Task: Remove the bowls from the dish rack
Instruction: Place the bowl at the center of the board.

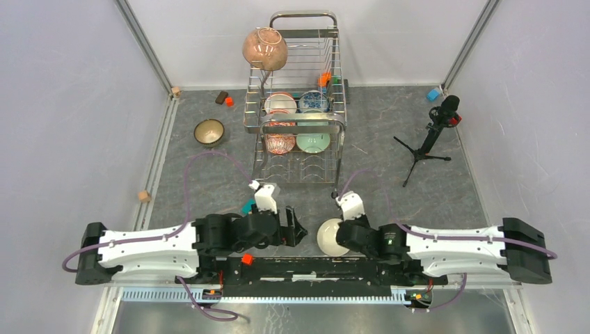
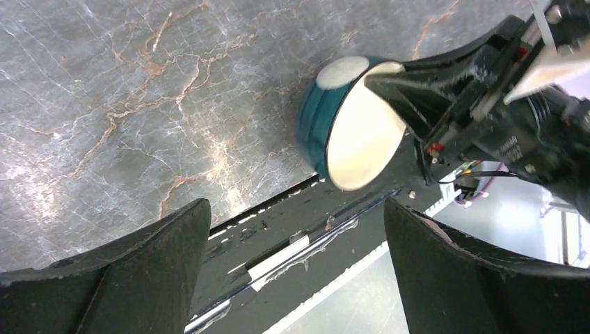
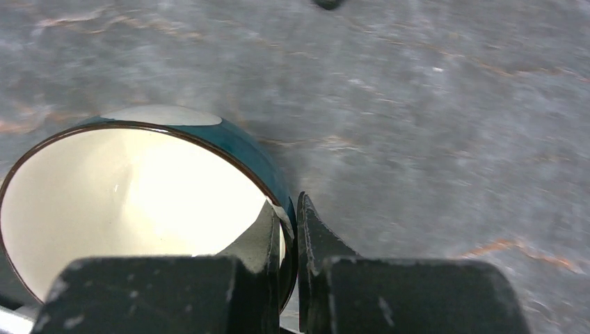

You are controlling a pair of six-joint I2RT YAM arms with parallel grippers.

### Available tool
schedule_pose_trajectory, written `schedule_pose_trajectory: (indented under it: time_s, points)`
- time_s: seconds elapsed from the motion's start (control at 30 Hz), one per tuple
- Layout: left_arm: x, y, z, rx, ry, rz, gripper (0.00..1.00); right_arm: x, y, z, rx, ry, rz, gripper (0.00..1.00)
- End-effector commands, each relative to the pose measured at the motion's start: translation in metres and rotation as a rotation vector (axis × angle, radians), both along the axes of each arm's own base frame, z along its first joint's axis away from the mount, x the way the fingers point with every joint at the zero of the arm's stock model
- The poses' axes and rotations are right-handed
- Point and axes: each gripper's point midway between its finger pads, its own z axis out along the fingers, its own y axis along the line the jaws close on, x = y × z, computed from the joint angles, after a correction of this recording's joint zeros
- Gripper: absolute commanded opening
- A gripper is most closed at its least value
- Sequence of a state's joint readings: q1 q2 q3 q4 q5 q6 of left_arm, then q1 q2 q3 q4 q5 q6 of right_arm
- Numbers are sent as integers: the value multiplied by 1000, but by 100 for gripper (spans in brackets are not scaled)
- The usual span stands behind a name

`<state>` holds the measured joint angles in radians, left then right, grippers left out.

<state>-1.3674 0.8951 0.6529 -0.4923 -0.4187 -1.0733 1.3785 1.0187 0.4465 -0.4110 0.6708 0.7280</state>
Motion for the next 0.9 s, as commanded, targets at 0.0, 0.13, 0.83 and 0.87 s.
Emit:
schedule_pose_trajectory:
  time_s: [0.0,0.13,0.83,0.87]
  points:
    - [10,23,5,-9,-77,39,100,27,-46,12,-57,-77,-157,0]
    - [17,42,4,-9,-98,107,100,51,-60,20,11,-66,-245,0]
    - [30,64,-4,31,-127,232,100,221,-105,88,261,-160,-682,0]
    - [31,66,-6,36,-129,241,100,233,-104,93,262,-167,-688,0]
